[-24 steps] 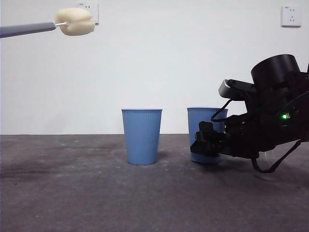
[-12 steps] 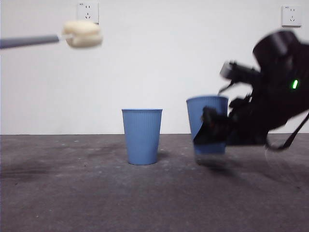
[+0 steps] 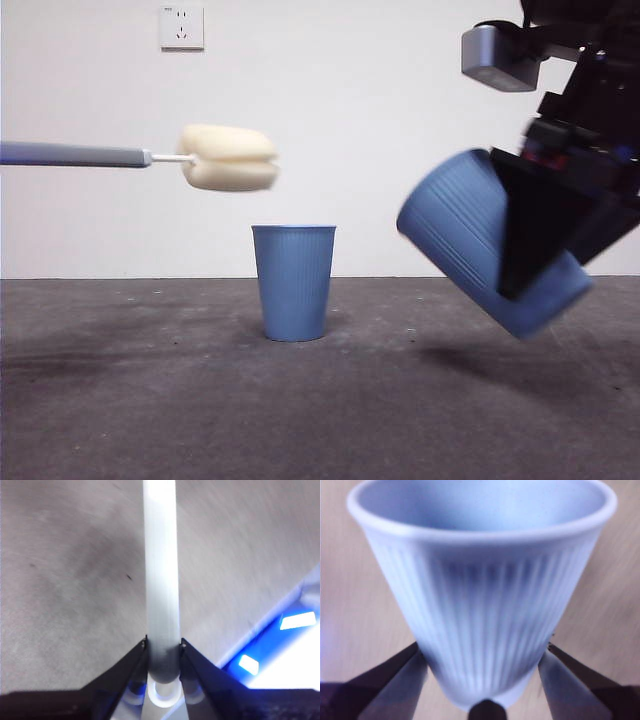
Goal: Pick up the cup brush,pick up the cup,insert the brush into the cup,clean the cup,put the cup brush back,put the cup back to the fixed position on the table
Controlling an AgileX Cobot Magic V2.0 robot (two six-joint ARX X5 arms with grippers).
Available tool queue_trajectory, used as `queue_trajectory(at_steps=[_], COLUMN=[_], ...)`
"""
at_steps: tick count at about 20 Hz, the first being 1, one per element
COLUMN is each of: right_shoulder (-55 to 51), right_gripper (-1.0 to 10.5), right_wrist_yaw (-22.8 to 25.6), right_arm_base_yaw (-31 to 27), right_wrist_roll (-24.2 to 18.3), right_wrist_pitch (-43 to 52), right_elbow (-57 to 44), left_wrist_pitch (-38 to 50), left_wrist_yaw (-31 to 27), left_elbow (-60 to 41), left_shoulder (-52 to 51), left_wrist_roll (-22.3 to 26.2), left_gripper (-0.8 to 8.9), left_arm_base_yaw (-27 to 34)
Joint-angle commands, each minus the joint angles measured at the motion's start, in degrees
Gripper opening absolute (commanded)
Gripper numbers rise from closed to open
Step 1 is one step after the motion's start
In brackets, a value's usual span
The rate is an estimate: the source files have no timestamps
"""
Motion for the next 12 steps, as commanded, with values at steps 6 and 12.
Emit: queue_trajectory(at_steps=[6,12], right_shoulder=[0.17,1.68], right_gripper=[-0.1,-0.1], right_wrist_yaw=[5.95,14.88], right_arm_base_yaw=[11.26,19.74], right_wrist_roll=[-5.95,-11.26], right_wrist_pitch=[-9.81,-17.79], right_elbow=[3.65,4.42], left_wrist_pitch=[-8.04,-8.70], left_wrist_yaw=[-6.95,-9.22], left_elbow=[-0.04,-0.04], left_shoulder=[0.33,0.42], left_wrist_roll=[7.67,9.16], left_gripper=[-0.09,-0.09], left_arm_base_yaw=[-13.14,-17.94])
